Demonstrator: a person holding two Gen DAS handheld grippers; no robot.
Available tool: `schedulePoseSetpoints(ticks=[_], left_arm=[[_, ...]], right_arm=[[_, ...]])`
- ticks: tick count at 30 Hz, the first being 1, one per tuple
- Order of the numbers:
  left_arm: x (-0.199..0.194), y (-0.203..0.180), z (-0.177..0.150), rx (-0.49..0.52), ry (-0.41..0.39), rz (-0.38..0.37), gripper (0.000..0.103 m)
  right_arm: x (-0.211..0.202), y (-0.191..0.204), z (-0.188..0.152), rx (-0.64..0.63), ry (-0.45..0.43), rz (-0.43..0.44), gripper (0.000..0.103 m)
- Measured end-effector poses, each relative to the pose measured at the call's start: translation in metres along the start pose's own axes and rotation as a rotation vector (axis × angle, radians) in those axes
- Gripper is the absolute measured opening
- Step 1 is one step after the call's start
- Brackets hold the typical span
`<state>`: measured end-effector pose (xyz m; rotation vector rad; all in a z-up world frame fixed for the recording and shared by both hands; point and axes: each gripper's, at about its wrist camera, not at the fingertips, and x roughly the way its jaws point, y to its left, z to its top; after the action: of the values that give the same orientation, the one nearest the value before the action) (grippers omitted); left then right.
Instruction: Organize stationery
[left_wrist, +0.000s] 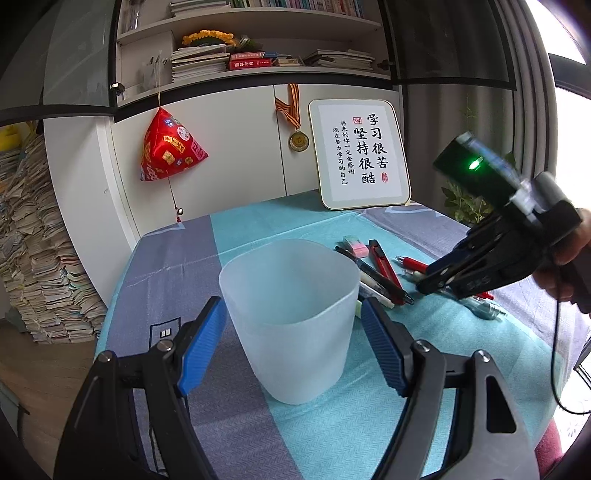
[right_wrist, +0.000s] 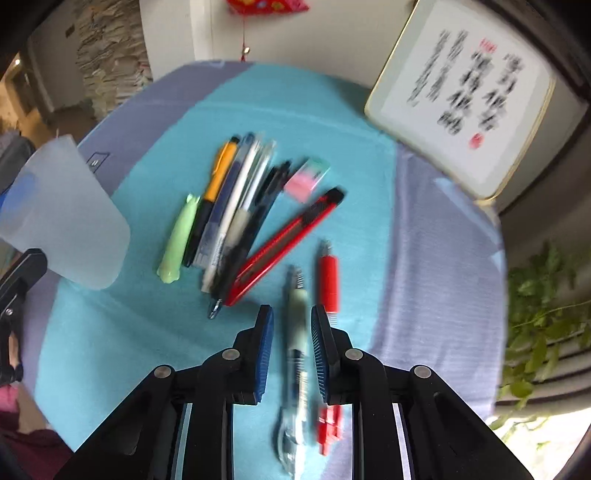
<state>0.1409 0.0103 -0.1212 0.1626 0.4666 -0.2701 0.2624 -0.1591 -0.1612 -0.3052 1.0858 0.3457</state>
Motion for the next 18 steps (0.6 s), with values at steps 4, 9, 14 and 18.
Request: schedulePoseSetpoints(ticks=[4,9,14,18], left_arm=[[-0.001,0.0,0.0,0.001,0.0,0.004,0.07],[-0.003,0.0,-0.001,0.004,-0.002,0.008,0.069],[0.0,-0.001,0.003,0.023,-0.037,0.05,0.069],[0.012,-0.001,0.014,0.048,-0.073,0.056,0.068]], right_arm=[[-0.001,-0.008,0.006,0.075,-0.003,0.019,0.012],[-0.062,-0.011,0.01,0.159,-0.154,0.118,0.012],[-0.149,0.012,0.021,0.131,-0.375,0.179,0.012],[-0.193,0.031,0.043,0.128,-0.584,0.261,0.012]])
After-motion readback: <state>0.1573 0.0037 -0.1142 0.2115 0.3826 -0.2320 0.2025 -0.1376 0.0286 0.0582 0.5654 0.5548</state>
